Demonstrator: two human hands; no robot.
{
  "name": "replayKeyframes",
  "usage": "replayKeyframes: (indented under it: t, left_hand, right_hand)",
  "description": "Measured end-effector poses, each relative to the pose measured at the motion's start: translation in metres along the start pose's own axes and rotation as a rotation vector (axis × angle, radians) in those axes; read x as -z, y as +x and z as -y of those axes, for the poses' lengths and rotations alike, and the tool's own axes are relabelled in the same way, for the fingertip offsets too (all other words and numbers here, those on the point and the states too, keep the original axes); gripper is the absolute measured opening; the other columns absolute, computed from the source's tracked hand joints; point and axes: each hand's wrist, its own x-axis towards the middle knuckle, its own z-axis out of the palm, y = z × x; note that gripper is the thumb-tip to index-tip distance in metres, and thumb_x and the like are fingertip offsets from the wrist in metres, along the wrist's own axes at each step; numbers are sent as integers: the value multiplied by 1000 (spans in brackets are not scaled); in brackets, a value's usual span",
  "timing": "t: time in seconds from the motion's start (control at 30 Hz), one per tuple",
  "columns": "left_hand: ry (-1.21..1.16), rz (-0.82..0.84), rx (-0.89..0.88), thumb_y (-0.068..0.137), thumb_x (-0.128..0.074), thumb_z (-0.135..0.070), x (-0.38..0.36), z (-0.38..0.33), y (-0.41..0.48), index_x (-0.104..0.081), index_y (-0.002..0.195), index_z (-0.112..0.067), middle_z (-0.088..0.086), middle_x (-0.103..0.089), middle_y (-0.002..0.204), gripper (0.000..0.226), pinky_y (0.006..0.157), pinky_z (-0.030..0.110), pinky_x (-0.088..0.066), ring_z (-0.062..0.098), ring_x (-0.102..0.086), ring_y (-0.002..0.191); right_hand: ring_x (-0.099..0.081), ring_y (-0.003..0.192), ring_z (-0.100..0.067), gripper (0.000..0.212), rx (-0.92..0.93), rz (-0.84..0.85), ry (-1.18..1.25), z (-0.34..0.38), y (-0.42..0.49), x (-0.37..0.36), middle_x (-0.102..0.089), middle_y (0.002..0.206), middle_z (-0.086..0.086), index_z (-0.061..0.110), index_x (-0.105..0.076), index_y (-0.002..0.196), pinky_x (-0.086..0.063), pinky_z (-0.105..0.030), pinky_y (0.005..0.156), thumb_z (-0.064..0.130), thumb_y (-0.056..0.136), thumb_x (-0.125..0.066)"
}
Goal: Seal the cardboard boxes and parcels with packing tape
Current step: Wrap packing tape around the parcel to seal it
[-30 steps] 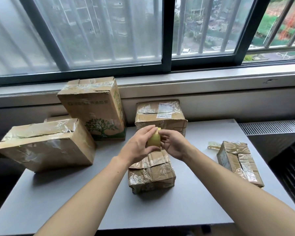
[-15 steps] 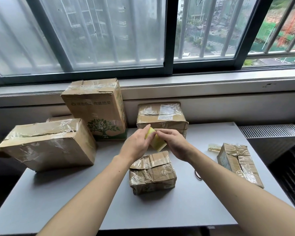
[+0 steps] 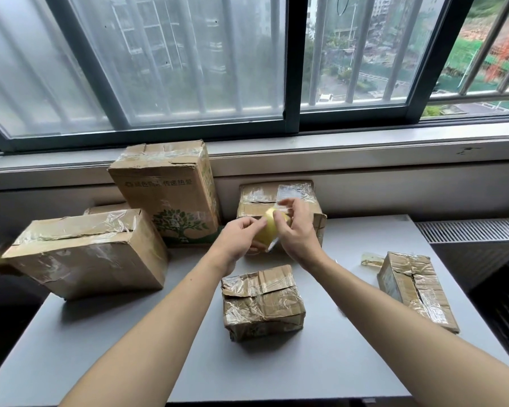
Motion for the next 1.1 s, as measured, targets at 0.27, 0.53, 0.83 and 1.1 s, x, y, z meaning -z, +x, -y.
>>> replayKeyframes:
  t: [0.27, 0.53, 0.83, 1.1]
  left_hand:
    - [-374, -105, 21, 104, -50, -26, -10, -15, 2, -67, 98, -10, 6, -71, 77, 24, 58, 22, -54, 13, -65, 62]
    - [-421, -261, 17, 98, -50, -18, -17, -23, -1, -71, 83, -13, 5, -72, 72, 26, 64, 28, -51, 12, -62, 56]
    - [-460, -302, 44, 94, -51, -14, -15, -27, -1, -68, 79, -14, 3, -66, 67, 22, 58, 26, -47, 14, -54, 54]
    - [-261, -285, -54, 91, -44, 5, -4, -23, 0, -70, 95, -11, 7, -70, 80, 31, 58, 24, -52, 14, -61, 59]
  right_hand:
    - [-68, 97, -10, 17, -80, 137, 212, 6, -7, -4, -71, 102, 5, 30, -56, 112, -55, -44, 92, 28, 96, -63]
    - [-73, 92, -20, 22, -99, 184, 255, 11, -5, -9, -76, 98, 0, 29, -63, 115, -54, -54, 90, 37, 97, -53]
    - [-73, 78, -20, 12, -74, 140, 169, 16, -9, -17, -77, 86, 3, 27, -58, 109, -57, -51, 79, 33, 101, -51]
    - [-74, 81, -19, 24, -100, 156, 213, 22, -6, -20, -77, 87, 2, 25, -59, 112, -58, -53, 79, 42, 97, -52]
